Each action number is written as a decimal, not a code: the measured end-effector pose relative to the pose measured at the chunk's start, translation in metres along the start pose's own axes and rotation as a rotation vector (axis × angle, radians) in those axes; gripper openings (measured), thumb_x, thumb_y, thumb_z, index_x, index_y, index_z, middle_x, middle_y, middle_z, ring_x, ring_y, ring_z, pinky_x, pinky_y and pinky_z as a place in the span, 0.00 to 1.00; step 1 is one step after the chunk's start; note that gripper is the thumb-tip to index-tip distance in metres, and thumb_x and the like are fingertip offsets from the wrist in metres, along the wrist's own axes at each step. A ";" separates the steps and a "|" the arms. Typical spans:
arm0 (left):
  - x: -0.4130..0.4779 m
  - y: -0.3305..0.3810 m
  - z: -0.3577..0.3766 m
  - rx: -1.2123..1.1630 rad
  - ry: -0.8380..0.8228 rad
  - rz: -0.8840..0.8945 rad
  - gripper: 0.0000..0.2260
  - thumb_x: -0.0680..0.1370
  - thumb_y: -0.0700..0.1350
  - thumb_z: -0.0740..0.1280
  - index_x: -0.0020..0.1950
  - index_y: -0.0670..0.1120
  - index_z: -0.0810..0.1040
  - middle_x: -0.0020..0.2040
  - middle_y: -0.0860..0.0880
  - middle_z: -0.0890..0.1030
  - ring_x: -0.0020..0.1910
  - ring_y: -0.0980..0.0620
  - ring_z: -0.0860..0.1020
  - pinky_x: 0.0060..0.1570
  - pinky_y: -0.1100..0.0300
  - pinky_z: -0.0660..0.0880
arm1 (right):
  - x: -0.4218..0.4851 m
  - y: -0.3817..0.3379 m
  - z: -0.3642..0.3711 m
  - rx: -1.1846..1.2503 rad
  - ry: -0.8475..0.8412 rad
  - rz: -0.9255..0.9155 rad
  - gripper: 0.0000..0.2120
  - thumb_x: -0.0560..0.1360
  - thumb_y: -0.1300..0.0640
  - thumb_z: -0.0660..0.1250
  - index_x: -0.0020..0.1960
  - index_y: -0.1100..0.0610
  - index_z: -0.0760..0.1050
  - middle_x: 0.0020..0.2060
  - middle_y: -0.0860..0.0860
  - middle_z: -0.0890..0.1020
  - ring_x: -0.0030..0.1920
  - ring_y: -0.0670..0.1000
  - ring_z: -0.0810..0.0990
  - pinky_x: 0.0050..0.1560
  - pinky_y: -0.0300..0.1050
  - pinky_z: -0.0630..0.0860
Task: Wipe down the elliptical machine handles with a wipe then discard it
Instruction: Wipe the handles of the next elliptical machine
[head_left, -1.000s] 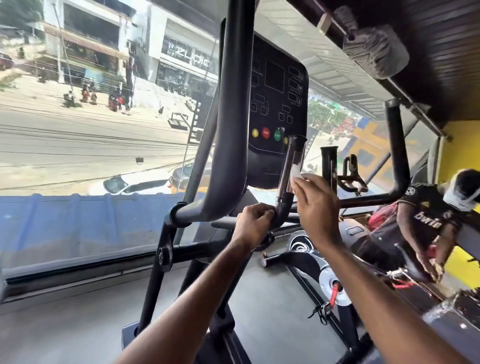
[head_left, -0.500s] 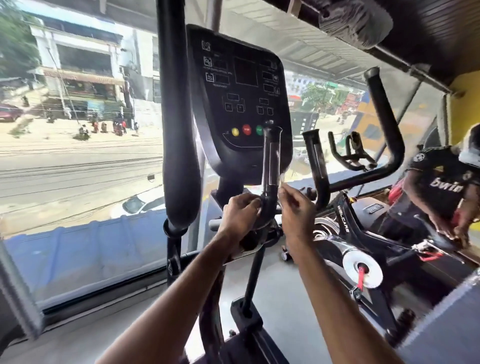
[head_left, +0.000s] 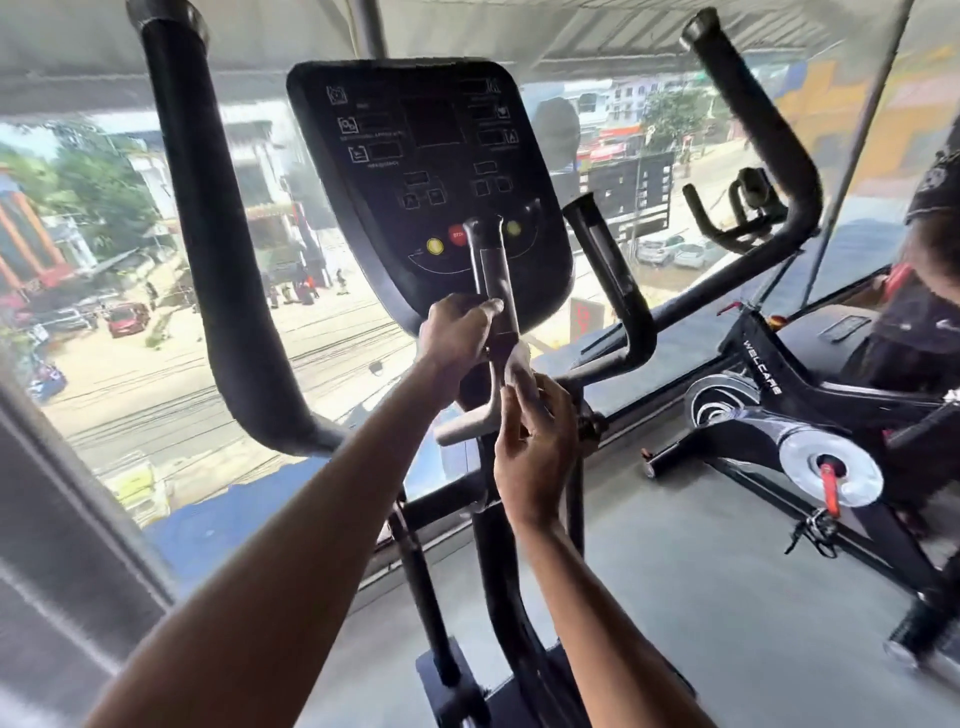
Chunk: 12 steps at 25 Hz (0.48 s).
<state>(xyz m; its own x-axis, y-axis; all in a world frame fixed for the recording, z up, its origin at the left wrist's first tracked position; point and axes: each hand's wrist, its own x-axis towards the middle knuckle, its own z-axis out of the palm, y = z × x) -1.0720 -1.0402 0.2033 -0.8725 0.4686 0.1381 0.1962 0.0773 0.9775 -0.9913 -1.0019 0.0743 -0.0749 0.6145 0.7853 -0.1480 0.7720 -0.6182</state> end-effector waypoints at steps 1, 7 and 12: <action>0.000 0.002 0.001 0.014 0.002 -0.016 0.11 0.70 0.53 0.70 0.46 0.49 0.84 0.40 0.47 0.84 0.46 0.42 0.86 0.47 0.48 0.85 | 0.005 -0.001 0.002 0.069 0.052 0.106 0.12 0.80 0.57 0.68 0.62 0.58 0.83 0.54 0.52 0.85 0.56 0.42 0.79 0.58 0.42 0.78; -0.005 0.006 0.002 0.042 0.008 -0.038 0.11 0.78 0.48 0.69 0.57 0.44 0.81 0.50 0.39 0.84 0.43 0.44 0.85 0.36 0.57 0.82 | -0.006 0.002 -0.003 0.028 -0.020 -0.080 0.18 0.77 0.62 0.69 0.67 0.60 0.79 0.59 0.57 0.81 0.60 0.54 0.79 0.68 0.33 0.65; -0.011 0.013 0.004 0.042 0.019 -0.053 0.08 0.82 0.44 0.66 0.58 0.43 0.80 0.46 0.43 0.80 0.33 0.52 0.82 0.33 0.61 0.78 | -0.003 0.015 -0.007 -0.095 -0.158 -0.270 0.24 0.72 0.66 0.72 0.67 0.61 0.78 0.60 0.58 0.81 0.61 0.54 0.74 0.71 0.28 0.57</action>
<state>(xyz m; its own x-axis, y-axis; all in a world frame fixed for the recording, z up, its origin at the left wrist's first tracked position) -1.0582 -1.0412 0.2137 -0.8905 0.4461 0.0895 0.1677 0.1389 0.9760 -0.9864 -0.9913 0.0624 -0.1988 0.3586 0.9121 -0.0908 0.9199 -0.3815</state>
